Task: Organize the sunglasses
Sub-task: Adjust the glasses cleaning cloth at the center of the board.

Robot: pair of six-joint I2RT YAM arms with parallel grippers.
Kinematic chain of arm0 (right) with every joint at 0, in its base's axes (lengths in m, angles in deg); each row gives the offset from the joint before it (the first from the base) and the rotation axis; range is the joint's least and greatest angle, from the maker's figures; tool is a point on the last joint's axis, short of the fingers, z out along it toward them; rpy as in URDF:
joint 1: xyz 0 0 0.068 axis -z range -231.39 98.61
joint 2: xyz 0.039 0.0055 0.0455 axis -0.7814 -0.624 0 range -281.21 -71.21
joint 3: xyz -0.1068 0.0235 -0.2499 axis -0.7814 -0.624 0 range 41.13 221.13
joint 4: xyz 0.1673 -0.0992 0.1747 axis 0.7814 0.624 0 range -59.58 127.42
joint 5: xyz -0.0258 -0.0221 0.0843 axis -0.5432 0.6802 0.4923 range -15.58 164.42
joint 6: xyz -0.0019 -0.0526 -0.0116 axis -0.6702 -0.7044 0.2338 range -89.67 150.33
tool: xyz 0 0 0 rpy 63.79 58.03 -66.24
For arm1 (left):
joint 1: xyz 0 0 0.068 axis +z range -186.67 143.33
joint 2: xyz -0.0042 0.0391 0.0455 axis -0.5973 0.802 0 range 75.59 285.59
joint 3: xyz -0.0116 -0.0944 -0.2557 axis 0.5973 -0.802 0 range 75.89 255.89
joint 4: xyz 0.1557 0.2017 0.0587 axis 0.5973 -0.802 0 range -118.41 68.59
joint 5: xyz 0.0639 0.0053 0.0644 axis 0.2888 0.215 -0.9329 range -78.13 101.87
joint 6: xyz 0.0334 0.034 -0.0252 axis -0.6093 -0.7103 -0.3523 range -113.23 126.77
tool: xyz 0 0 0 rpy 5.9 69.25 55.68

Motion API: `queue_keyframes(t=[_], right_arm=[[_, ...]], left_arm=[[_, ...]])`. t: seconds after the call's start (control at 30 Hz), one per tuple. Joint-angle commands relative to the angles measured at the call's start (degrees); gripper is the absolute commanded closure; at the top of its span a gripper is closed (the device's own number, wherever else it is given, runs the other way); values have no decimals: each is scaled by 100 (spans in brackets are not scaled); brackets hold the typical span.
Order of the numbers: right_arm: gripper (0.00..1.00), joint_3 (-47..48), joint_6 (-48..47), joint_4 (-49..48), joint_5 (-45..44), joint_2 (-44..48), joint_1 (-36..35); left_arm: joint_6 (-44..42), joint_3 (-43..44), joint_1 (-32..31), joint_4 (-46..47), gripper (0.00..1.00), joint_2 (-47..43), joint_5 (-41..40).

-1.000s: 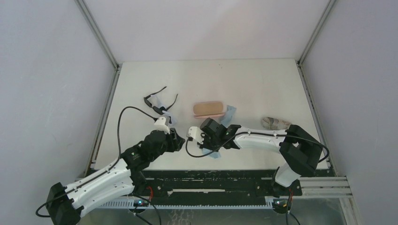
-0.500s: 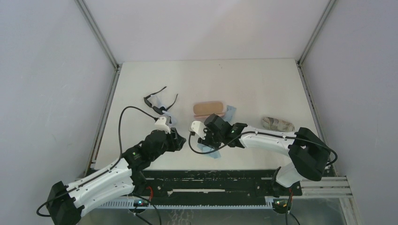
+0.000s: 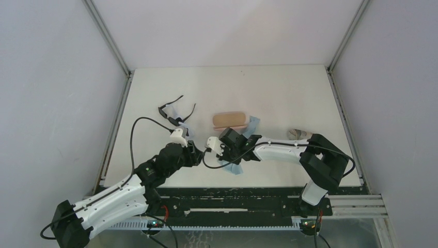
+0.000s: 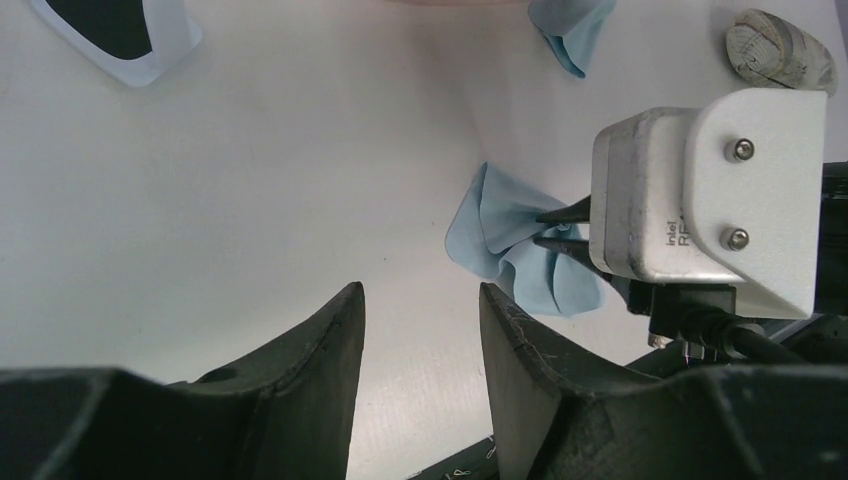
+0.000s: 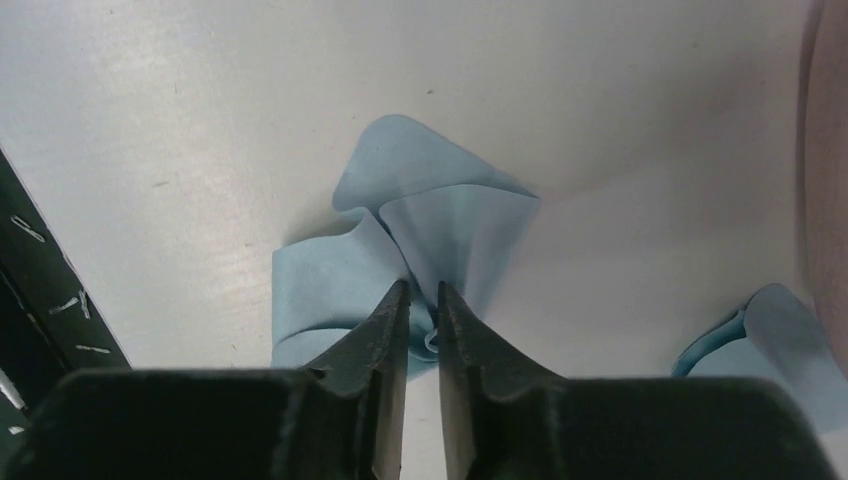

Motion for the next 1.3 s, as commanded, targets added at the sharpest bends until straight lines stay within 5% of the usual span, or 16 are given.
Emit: queue_keyframes(t=[0.0,0.07,0.73,1.27], right_arm=[[92,252,-29,-109,70,22,36],[100,237,-8,-102,150,91,42],[100,-1055,1191,-906,301,2042,71],[100,-913,1942,-878,-587,1537,1245]], left_arm=[[4,-78,74,182,49,-20,13],[3,-94,84,192,49,-19,24],[89,-539,141,1364,39,134,528],[-209,-123,153,1575,39,1010,642]])
